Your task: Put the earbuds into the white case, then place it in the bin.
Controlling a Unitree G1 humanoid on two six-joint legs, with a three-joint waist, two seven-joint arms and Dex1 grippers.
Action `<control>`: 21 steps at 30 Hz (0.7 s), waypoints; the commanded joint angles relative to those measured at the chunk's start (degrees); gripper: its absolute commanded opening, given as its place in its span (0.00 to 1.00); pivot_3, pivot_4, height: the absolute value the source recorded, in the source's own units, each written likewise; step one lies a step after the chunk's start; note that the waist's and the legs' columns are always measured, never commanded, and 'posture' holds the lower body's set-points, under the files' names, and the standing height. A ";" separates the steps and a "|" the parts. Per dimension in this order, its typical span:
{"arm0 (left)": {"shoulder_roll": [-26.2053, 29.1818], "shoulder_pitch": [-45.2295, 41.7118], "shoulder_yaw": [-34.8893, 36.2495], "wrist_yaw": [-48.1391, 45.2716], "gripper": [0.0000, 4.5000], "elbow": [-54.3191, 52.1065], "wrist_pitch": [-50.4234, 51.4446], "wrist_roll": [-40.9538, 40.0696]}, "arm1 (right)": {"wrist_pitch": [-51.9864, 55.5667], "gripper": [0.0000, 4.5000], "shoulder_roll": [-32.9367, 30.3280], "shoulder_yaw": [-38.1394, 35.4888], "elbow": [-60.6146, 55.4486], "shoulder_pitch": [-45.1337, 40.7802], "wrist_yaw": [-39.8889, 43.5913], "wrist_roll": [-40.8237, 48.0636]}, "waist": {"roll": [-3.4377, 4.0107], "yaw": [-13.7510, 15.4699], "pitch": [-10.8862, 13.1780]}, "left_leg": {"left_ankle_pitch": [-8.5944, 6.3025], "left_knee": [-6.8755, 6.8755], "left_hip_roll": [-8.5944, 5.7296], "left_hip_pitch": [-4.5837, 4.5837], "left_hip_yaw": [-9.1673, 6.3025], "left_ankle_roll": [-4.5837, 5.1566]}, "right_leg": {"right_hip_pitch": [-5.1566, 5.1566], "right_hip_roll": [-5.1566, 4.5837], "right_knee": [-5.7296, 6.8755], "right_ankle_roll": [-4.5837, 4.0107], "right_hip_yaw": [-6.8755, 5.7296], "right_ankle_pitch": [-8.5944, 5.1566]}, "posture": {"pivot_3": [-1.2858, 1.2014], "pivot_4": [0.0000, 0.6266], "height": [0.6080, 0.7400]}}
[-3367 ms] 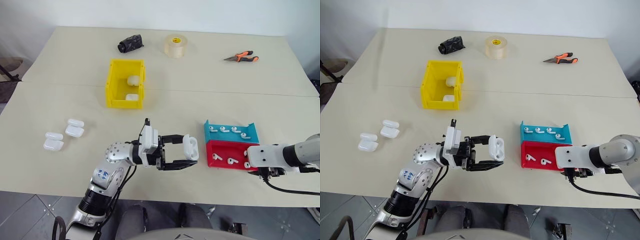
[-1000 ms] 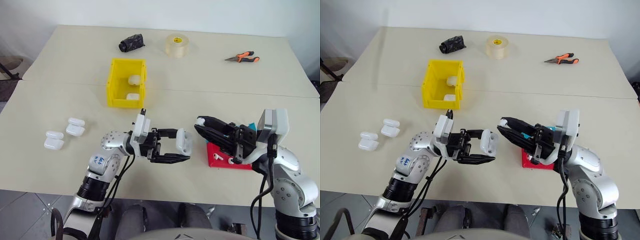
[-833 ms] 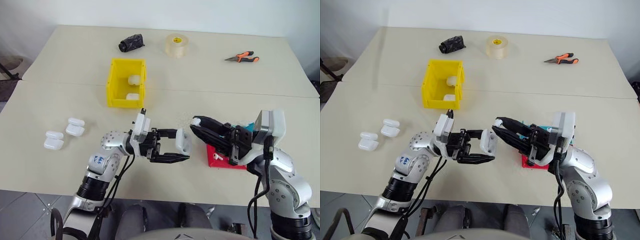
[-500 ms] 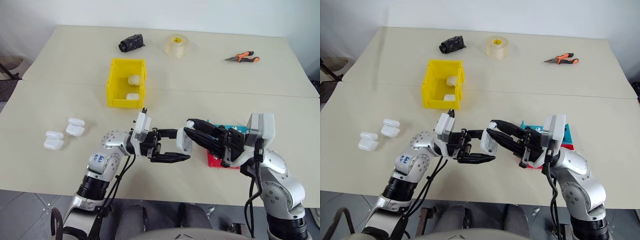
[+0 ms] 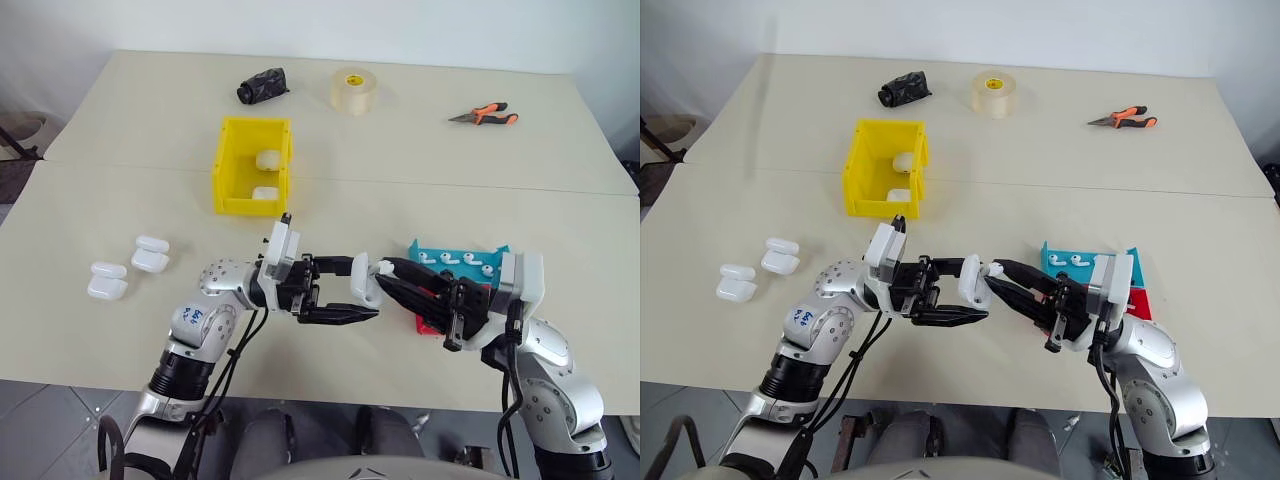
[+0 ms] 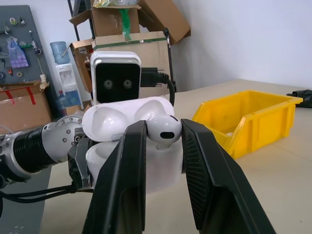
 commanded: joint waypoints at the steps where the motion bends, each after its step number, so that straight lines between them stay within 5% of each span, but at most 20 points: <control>1: -0.77 -0.92 0.32 -0.05 0.63 -2.27 -0.74 -1.27 | -1.07 0.24 -1.20 0.22 0.96 0.48 1.28 -1.45 | 0.00 0.00 0.00 | 0.00 0.00 0.00 0.00 0.00 0.00 | 0.00 0.00 0.00 0.00 0.00 0.00 | 0.52 0.24 1.00; 10: -0.11 -1.55 -1.02 -1.46 0.63 -1.54 -1.99 0.60 | 2.27 0.24 -2.71 0.77 1.54 -2.97 0.98 1.19 | 0.00 0.03 0.00 | 0.00 0.00 0.00 0.00 0.00 0.00 | 0.00 0.00 0.00 0.00 0.00 0.00 | 0.52 0.24 1.00; 14: 0.27 -1.63 -1.73 -1.66 0.63 -1.12 -2.83 2.21 | 4.77 0.44 -4.03 0.44 0.29 -3.99 1.06 3.06 | 0.00 0.02 0.00 | 0.00 0.01 0.00 -0.01 0.00 0.00 | 0.00 0.00 0.00 0.00 0.00 0.00 | 0.52 0.24 1.00; 21: -0.32 -1.62 -1.72 -1.65 0.63 -0.52 -3.52 2.48 | 5.53 0.97 -5.53 -0.97 -0.05 -4.04 1.03 3.59 | 0.00 0.03 0.00 | 0.00 0.01 0.00 -0.01 0.00 0.00 | 0.00 0.00 0.00 0.00 -0.01 0.00 | 0.52 0.24 1.00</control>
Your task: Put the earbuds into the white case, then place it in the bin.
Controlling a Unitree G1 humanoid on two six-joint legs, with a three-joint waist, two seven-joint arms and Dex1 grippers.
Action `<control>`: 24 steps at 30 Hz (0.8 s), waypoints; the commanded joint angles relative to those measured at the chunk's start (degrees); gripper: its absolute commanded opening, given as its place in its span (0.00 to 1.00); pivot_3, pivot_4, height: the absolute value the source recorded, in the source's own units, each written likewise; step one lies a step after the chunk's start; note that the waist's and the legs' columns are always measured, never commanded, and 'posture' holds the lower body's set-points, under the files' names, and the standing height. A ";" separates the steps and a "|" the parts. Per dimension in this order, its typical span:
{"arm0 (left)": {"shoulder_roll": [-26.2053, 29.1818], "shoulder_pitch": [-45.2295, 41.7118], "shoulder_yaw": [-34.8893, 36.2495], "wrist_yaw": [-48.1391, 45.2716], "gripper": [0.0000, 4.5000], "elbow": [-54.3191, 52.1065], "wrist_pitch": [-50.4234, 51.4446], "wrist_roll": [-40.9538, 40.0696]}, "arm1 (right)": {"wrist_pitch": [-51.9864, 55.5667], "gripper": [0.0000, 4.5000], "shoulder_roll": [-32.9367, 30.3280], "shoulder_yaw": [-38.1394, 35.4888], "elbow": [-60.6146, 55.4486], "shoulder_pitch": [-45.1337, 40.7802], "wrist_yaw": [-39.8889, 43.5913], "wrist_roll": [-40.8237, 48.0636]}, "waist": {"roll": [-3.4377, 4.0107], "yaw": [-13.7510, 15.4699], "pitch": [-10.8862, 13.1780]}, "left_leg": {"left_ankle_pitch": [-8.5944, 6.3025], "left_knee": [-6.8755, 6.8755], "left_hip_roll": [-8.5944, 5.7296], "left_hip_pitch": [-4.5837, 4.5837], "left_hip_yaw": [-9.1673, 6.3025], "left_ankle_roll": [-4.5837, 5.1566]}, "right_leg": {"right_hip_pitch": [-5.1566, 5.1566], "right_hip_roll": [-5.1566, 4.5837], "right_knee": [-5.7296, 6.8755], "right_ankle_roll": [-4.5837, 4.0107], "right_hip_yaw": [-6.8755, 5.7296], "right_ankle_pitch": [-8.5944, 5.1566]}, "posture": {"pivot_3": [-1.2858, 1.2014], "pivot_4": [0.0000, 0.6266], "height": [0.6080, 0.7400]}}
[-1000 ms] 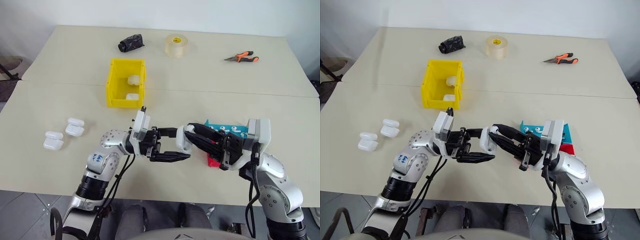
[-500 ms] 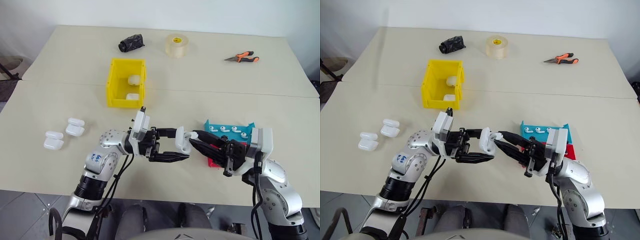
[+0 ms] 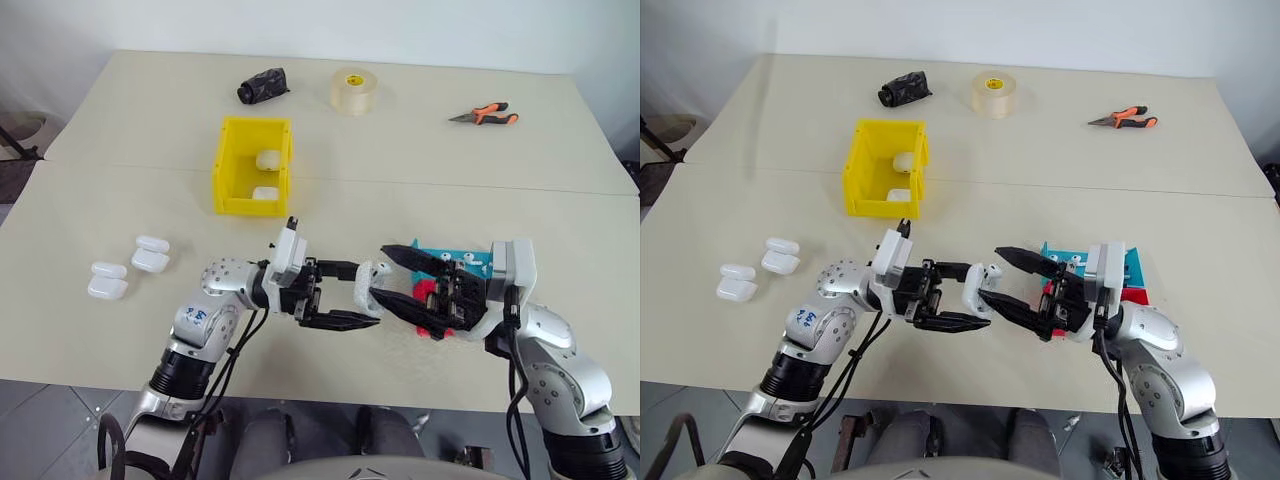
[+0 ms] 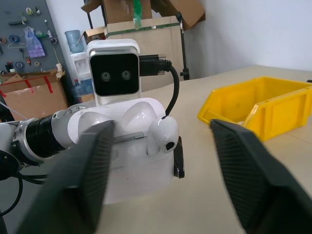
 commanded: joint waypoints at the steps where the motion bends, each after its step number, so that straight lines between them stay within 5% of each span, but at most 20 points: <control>1: -0.73 -1.00 -0.01 -0.25 0.63 -0.66 -1.55 -0.39 | 0.23 0.99 -1.60 -2.05 -1.95 0.93 0.39 0.91 | 0.00 0.00 0.00 | 0.00 0.00 0.00 0.00 0.00 0.00 | 0.00 0.00 0.00 0.00 0.00 0.00 | 0.52 0.24 1.00; 11: 0.38 0.96 0.41 1.94 0.63 -0.09 -3.40 1.96 | -1.64 0.99 -10.53 -18.12 0.75 9.46 3.82 1.16 | 0.00 0.07 0.00 | -0.01 -0.01 -0.01 -0.01 0.01 0.01 | 0.00 -0.01 -0.02 0.00 0.01 0.00 | 0.52 0.24 1.00; 19: -0.99 0.52 -1.55 2.92 0.63 0.76 -4.94 4.21 | 4.69 0.99 -14.88 -14.17 0.36 5.43 -2.56 -4.54 | 0.03 0.08 -0.01 | -0.01 0.03 0.00 -0.01 0.01 0.01 | 0.00 -0.01 -0.01 0.00 0.01 0.00 | 0.52 0.24 1.00; 24: -2.21 -0.67 -2.78 4.46 0.63 2.22 -5.66 6.35 | 7.45 0.64 -13.48 -8.82 -0.79 -0.12 -5.63 -5.45 | 0.03 0.07 -0.01 | -0.01 0.05 -0.01 -0.03 0.02 0.01 | 0.00 -0.01 -0.01 0.00 0.01 0.00 | 0.52 0.24 1.00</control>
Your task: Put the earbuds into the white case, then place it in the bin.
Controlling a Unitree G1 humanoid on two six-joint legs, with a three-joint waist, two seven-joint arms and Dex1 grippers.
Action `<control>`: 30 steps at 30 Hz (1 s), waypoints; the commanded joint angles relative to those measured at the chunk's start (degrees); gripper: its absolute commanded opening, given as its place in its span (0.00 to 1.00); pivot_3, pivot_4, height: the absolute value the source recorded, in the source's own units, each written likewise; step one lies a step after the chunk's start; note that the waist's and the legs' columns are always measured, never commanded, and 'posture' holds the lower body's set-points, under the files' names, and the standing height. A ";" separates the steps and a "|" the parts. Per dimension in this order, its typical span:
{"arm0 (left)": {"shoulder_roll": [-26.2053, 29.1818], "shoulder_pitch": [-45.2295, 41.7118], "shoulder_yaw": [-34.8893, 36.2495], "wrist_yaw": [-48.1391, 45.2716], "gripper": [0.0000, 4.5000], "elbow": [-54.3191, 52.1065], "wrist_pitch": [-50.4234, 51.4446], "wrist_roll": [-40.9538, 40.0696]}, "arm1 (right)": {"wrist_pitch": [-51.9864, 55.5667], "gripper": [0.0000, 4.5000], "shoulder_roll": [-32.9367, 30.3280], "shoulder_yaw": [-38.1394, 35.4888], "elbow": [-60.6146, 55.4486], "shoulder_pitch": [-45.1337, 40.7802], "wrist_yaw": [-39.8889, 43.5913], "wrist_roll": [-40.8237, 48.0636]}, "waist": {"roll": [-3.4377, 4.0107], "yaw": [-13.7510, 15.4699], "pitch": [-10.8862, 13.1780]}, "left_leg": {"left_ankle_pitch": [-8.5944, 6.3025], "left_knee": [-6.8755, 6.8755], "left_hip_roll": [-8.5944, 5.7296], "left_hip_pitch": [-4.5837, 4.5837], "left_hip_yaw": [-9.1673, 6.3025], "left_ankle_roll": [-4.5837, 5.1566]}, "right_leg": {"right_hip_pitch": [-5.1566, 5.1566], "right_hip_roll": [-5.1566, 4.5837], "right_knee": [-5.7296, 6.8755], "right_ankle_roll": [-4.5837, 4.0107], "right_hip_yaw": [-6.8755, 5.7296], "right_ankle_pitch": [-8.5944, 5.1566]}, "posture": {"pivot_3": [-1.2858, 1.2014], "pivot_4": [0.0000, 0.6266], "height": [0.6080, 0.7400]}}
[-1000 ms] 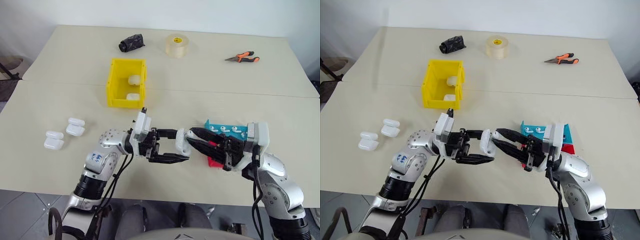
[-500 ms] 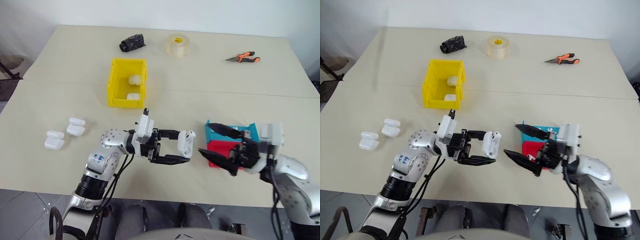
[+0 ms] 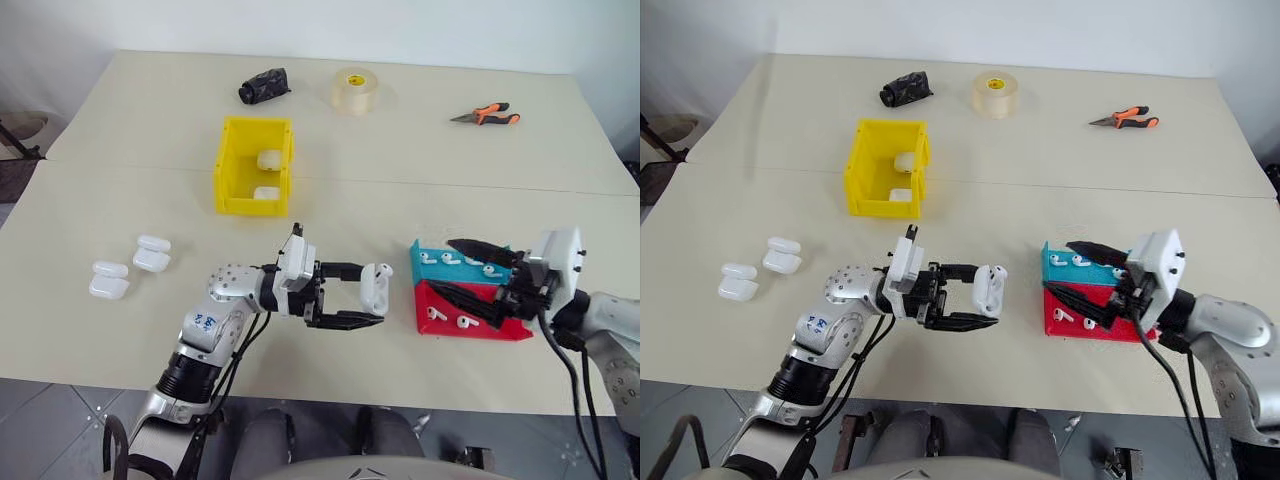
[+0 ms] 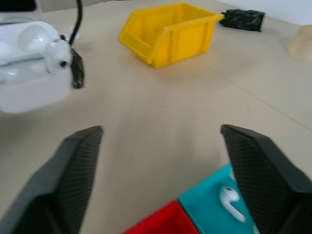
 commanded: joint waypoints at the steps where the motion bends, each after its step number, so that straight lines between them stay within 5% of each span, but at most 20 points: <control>1: -1.01 -1.41 -1.23 1.05 0.63 0.14 -1.09 1.29 | 2.07 0.56 1.11 2.36 -2.89 -3.61 -2.55 0.63 | 0.01 -0.04 0.00 | 0.00 -0.01 0.00 0.00 0.00 0.00 | 0.00 0.00 0.00 0.00 0.00 0.00 | 0.52 0.24 1.00; 9: -2.09 -3.22 -2.29 4.23 0.63 2.12 -1.03 4.42 | 2.55 0.01 2.80 4.28 -3.86 -6.73 -4.05 0.01 | 0.00 0.03 0.00 | 0.00 -0.01 0.00 -0.02 -0.03 0.00 | 0.00 0.00 0.00 0.00 -0.04 0.00 | 0.52 0.24 1.00; 30: -2.59 -3.80 -1.88 5.27 0.63 2.64 -0.41 4.43 | 8.38 0.01 1.67 4.22 -6.73 -4.64 -1.81 4.83 | 0.00 -0.04 0.00 | 0.00 -0.01 0.00 -0.02 -0.02 0.00 | 0.00 0.00 0.00 0.00 -0.04 0.00 | 0.52 0.24 1.00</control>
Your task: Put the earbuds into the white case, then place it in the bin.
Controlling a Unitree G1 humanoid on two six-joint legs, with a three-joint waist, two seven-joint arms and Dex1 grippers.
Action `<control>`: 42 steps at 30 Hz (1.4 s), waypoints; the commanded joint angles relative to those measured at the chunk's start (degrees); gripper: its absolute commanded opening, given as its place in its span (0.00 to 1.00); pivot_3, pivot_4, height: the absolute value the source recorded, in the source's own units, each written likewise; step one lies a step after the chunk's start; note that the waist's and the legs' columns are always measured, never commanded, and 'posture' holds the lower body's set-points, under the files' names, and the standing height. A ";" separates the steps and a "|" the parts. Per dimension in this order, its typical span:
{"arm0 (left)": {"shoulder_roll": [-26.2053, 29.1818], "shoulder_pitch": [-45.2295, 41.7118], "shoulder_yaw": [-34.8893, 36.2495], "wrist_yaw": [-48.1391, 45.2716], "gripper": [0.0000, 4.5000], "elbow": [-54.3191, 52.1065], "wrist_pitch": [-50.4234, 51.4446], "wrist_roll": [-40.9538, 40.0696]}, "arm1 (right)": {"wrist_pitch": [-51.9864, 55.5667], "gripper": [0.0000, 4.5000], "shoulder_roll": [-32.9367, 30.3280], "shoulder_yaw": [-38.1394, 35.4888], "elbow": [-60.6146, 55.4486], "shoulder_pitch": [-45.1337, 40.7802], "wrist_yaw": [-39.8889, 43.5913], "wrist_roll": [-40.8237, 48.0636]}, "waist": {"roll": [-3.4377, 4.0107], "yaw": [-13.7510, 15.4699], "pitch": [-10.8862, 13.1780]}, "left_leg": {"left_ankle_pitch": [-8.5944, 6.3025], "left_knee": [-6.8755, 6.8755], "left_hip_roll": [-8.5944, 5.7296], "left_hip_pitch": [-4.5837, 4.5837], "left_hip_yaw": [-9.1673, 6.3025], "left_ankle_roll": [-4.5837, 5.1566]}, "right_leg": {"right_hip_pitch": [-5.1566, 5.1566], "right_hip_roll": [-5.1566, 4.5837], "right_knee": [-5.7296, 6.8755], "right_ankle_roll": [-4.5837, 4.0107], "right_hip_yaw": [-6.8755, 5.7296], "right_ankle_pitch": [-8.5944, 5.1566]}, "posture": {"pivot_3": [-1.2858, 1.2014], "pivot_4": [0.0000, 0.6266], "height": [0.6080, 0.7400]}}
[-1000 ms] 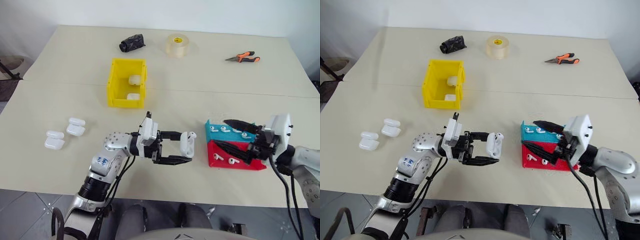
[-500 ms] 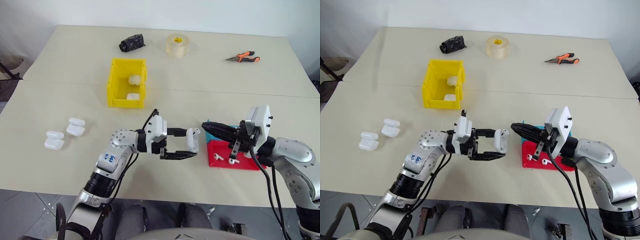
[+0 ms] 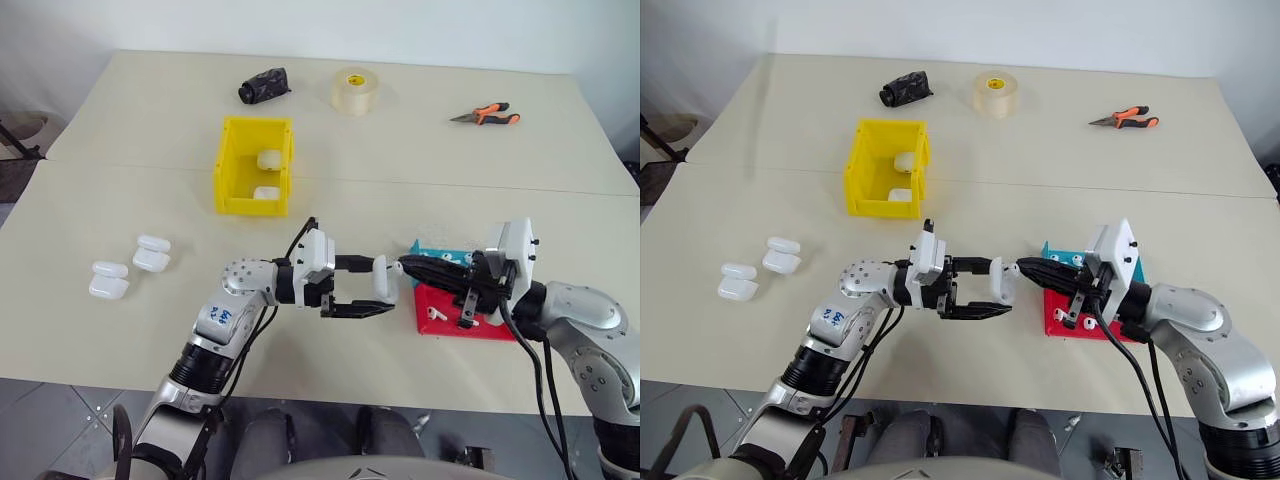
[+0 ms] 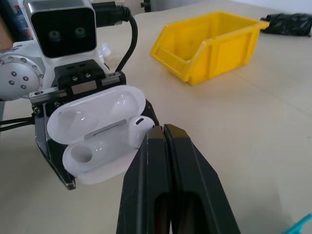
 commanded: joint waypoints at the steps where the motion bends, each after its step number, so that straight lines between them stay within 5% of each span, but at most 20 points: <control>1: -0.53 -0.90 -0.12 0.32 0.63 -1.02 -0.18 -0.28 | 0.79 0.01 -1.05 -0.81 -3.03 0.41 0.76 1.81 | 0.00 -0.02 0.00 | 0.00 0.00 0.00 0.00 0.00 0.00 | 0.00 0.00 0.00 0.00 0.00 0.00 | 0.52 0.24 1.00; 12: 0.32 -0.44 0.14 -0.30 0.63 -1.41 -0.22 -0.51 | 1.37 0.01 -2.15 -5.89 -1.28 3.22 0.20 2.15 | 0.00 0.15 0.00 | 0.00 0.00 0.00 -0.01 0.00 0.00 | 0.00 0.00 0.00 0.00 0.00 0.00 | 0.52 0.24 1.00; 15: 1.45 -0.12 0.49 -0.47 0.63 -1.51 -0.51 -0.15 | -2.27 0.14 -4.37 -11.12 0.65 8.26 4.16 -0.34 | 0.00 0.28 0.00 | 0.00 0.01 -0.01 -0.03 -0.01 0.00 | 0.00 -0.01 0.00 0.00 0.00 0.00 | 0.52 0.24 1.00; 23: 2.50 1.61 0.99 0.18 0.63 -2.89 -0.31 -0.55 | -17.86 0.75 -5.71 -24.18 12.66 19.48 13.59 -7.91 | -0.01 0.12 0.00 | 0.00 -0.03 -0.02 0.02 0.05 0.01 | 0.01 -0.01 -0.03 0.00 0.03 0.00 | 0.52 0.24 1.00; 27: 2.23 2.10 0.93 0.88 0.63 -3.18 -0.51 -0.41 | -23.01 0.75 -6.41 -25.33 17.98 20.88 16.21 -10.83 | 0.00 0.06 0.00 | 0.00 -0.03 0.00 0.05 0.05 0.00 | 0.01 0.00 -0.02 0.00 0.04 0.00 | 0.52 0.24 1.00; 33: 2.09 1.84 1.21 1.91 0.63 -2.55 -1.38 0.02 | -19.13 0.75 -10.94 -21.48 20.29 12.32 16.45 -9.90 | 0.08 -0.26 -0.03 | 0.00 -0.01 0.01 0.08 0.10 0.00 | 0.01 0.01 -0.01 0.00 0.06 0.00 | 0.52 0.24 1.00; 42: 1.10 2.35 0.75 3.76 0.63 -2.66 -3.14 1.04 | -6.96 0.79 -21.10 -4.26 28.57 -11.87 19.76 -14.28 | 0.10 0.18 -0.04 | -0.01 0.07 -0.02 -0.02 0.01 0.02 | 0.02 -0.03 0.00 0.00 -0.01 0.00 | 0.52 0.24 1.00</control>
